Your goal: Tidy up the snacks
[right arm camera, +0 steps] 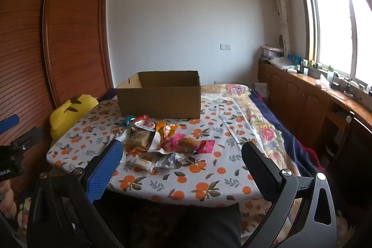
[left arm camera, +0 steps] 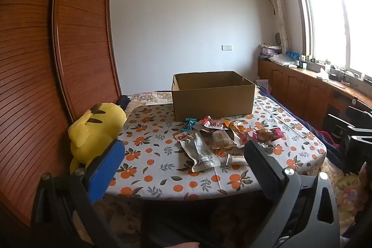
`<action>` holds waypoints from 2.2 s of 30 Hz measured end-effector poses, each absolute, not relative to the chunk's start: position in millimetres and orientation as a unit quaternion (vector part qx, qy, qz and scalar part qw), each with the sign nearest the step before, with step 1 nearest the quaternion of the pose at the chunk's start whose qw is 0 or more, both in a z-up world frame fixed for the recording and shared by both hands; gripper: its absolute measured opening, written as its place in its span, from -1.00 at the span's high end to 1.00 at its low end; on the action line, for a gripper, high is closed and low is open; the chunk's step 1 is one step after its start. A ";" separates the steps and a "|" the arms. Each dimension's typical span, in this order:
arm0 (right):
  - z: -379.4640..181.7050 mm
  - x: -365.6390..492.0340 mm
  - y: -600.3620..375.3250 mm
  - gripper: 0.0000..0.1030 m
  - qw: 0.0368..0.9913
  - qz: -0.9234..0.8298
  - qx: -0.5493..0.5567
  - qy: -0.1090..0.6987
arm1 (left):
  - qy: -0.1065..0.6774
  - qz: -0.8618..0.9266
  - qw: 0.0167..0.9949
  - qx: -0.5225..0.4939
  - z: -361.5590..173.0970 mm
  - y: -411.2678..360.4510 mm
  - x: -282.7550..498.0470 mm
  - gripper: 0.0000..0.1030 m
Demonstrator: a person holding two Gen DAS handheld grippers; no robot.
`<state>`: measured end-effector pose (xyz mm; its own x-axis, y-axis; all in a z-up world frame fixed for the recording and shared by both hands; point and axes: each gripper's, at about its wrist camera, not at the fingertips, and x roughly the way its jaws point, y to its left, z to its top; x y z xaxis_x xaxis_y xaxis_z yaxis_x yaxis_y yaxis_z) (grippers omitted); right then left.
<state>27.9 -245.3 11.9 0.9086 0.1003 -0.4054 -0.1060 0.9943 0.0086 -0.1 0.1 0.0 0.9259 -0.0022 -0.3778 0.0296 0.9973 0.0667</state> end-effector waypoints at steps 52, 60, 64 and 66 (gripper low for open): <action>11.0 24.3 -243.5 -1.00 0.978 0.052 -0.008 0.201 | 0.190 -0.006 0.981 0.036 -2.4 4.1 -0.2 -1.00; 10.9 23.9 -243.9 -1.00 0.978 0.052 -0.008 0.200 | 0.190 -0.006 0.981 0.036 -2.5 4.1 -0.3 -1.00; 10.7 23.9 -243.8 -1.00 0.978 0.053 -0.007 0.201 | 0.190 -0.005 0.981 0.037 -2.5 3.9 -0.4 -1.00; 10.5 23.9 -243.9 -1.00 0.978 0.052 -0.007 0.200 | 0.190 -0.005 0.981 0.037 -2.6 3.9 -0.6 -1.00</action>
